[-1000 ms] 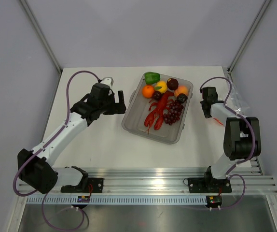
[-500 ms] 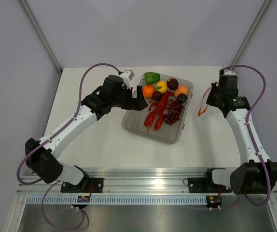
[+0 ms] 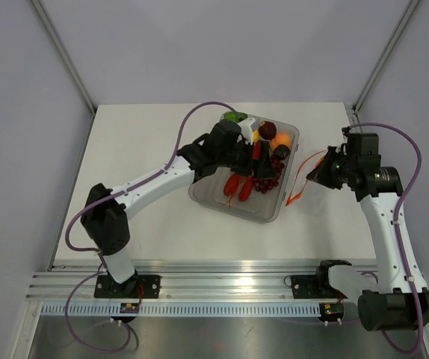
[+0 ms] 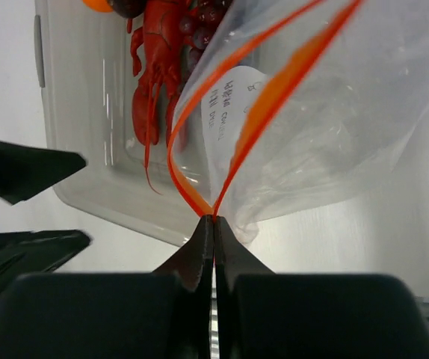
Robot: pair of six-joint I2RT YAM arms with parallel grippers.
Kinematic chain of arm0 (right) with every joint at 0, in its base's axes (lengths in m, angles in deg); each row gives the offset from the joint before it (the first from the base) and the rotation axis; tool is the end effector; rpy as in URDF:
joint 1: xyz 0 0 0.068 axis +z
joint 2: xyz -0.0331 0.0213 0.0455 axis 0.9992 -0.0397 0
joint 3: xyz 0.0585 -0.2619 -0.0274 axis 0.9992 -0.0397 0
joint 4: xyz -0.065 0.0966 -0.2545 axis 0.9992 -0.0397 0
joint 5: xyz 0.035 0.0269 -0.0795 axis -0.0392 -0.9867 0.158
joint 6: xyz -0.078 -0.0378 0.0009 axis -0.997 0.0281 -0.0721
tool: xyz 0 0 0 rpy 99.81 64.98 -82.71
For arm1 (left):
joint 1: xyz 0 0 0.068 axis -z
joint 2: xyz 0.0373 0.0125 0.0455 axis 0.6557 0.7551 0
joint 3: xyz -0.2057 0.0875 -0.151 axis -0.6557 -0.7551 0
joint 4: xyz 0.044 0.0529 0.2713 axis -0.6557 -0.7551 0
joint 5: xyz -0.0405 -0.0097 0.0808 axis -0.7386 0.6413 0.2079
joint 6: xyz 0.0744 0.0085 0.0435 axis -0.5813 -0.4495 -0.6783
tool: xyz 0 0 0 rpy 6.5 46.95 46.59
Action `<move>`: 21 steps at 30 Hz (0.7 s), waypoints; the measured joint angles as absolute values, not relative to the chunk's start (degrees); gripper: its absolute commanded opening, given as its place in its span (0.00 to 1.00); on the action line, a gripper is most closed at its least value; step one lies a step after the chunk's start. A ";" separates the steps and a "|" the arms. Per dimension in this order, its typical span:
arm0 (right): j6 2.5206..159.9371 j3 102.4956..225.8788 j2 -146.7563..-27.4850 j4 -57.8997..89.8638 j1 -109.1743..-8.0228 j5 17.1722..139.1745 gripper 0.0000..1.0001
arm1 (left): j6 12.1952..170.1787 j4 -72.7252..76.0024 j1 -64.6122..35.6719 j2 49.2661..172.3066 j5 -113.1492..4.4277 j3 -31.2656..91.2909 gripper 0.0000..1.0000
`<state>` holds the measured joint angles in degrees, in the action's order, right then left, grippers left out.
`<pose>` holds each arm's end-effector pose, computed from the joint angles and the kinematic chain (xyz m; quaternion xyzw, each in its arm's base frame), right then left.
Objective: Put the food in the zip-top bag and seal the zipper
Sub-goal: Open the zipper of the food storage bag.
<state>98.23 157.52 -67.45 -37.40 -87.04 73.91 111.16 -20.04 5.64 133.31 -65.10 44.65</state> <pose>0.2521 0.0188 0.3288 0.1474 0.9125 0.1724 0.3404 0.2932 -0.3463 0.3049 0.1933 0.8391 -0.4188 0.2883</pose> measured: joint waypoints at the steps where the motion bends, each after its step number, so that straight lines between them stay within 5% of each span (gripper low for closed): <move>1: 98.51 157.50 -66.73 -37.84 -87.04 72.93 0.00 | 111.53 -19.60 6.54 134.80 -65.02 45.57 0.92; 16: 100.41 155.58 -63.32 -40.44 -87.04 66.57 0.00 | 114.44 -14.99 13.44 144.35 -63.40 53.70 0.77; 19: 100.41 155.58 -63.01 -40.70 -87.04 66.22 0.00 | 114.41 -15.49 13.64 147.08 -63.05 56.21 0.65; 21: 100.39 155.38 -62.90 -40.85 -87.04 66.24 0.00 | 114.41 -15.97 13.97 149.31 -62.66 58.51 0.48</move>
<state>100.39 155.38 -62.90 -40.85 -87.04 66.24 114.41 -15.97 13.97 149.31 -62.66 58.51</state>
